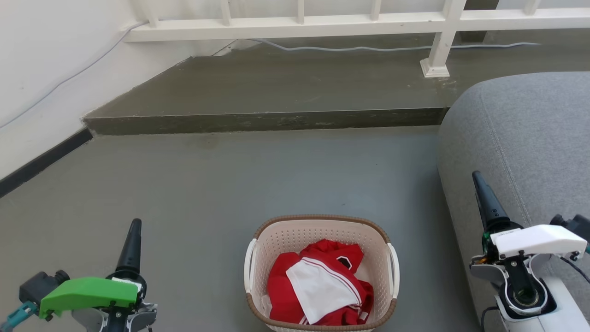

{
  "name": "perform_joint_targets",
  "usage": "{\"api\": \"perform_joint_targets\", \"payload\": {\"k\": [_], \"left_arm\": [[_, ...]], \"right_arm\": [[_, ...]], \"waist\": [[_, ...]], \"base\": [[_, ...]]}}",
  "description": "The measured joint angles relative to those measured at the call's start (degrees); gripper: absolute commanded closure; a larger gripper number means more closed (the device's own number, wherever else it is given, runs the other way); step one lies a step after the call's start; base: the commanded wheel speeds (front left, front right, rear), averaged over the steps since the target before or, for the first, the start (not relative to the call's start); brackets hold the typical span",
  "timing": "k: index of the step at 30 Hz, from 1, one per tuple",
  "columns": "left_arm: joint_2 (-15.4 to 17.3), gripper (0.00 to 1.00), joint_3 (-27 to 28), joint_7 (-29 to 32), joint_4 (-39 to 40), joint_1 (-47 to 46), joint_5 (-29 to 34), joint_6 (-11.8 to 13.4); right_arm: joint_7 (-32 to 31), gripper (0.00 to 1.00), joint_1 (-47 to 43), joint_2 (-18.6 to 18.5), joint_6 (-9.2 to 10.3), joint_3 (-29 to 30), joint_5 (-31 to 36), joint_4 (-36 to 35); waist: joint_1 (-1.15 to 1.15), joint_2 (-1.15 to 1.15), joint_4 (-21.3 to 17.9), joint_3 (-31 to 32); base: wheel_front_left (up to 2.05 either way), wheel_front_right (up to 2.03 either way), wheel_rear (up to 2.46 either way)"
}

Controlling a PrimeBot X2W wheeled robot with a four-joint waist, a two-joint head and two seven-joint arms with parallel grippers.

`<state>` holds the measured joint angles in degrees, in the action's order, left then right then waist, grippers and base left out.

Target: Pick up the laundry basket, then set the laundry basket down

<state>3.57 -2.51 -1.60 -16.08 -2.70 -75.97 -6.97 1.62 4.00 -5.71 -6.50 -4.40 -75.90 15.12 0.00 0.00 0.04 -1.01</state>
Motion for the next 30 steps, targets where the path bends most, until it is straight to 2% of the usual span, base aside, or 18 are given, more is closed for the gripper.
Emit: {"api": "perform_joint_targets", "payload": {"k": [12, 16, 30], "left_arm": [[1.0, 0.0, -0.5, -2.6, 1.8, -1.2, 14.9, 0.0], [1.5, 0.0, -1.6, -3.2, 1.9, -1.2, 20.8, 0.7], [0.7, 0.0, -3.3, -6.3, 3.7, -1.4, 34.8, 1.9]], "right_arm": [[2.4, 0.0, 1.1, -1.3, -0.01, -2.2, 12.2, 0.0], [3.1, 0.0, 1.5, -1.2, 0.15, -2.8, 15.9, 0.0], [6.1, 0.0, 1.9, -1.0, 1.44, -5.8, 29.0, 0.2]], "waist": [[0.0, 0.0, 0.1, -0.4], [0.0, 0.0, 0.0, -0.5], [0.0, 0.0, -0.1, -0.9]], "base": [[0.0, 0.0, 0.0], [0.0, 0.0, 0.0], [0.0, 0.0, 0.0]]}}
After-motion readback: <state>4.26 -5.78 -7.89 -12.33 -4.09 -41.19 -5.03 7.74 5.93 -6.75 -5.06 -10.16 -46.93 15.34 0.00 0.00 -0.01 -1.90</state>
